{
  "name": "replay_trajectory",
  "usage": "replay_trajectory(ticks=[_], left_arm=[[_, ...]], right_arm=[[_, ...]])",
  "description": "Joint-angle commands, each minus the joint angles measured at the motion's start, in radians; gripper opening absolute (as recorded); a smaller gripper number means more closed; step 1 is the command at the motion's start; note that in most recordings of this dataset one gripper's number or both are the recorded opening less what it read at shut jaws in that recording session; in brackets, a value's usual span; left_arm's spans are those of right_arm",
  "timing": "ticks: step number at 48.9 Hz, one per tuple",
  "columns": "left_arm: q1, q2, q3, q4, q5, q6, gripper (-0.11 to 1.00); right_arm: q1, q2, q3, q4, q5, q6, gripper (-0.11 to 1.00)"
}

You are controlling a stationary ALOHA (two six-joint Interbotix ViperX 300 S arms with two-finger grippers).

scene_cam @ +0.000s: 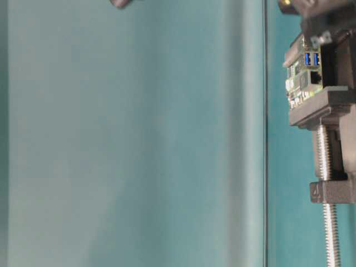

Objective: Insert the USB into the fixed PCB.

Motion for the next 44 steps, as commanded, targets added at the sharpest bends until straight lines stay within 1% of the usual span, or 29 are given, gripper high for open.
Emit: replay_trajectory(ticks=[1, 10, 15, 17, 23, 30, 37, 44], left_arm=[[-0.002, 0.005, -0.014, 0.002, -0.005, -0.012, 0.78], [0.000, 0.005, -0.014, 0.003, -0.005, -0.012, 0.78], [-0.002, 0.005, -0.012, 0.002, -0.006, -0.012, 0.78], [-0.002, 0.005, -0.012, 0.002, -0.006, -0.012, 0.78], [-0.002, 0.005, -0.012, 0.002, -0.006, -0.012, 0.78], [0.000, 0.005, -0.014, 0.002, -0.005, -0.012, 0.78], [-0.002, 0.005, -0.014, 0.002, -0.005, -0.012, 0.78], [0.000, 0.005, -0.014, 0.003, -0.005, -0.012, 0.78]], right_arm=[[0.017, -0.060, 0.015, -0.008, 0.003, -0.005, 0.36], [0.041, -0.100, 0.069, -0.026, 0.041, -0.015, 0.38], [0.052, -0.130, 0.104, -0.031, 0.078, -0.020, 0.43], [0.057, -0.144, 0.121, -0.043, 0.084, -0.020, 0.46], [0.067, -0.204, 0.186, -0.117, 0.112, -0.020, 0.54], [0.058, -0.262, 0.270, -0.235, 0.187, 0.000, 0.54], [0.021, -0.321, 0.357, -0.328, 0.262, 0.021, 0.54], [-0.037, -0.425, 0.483, -0.448, 0.385, 0.049, 0.54]])
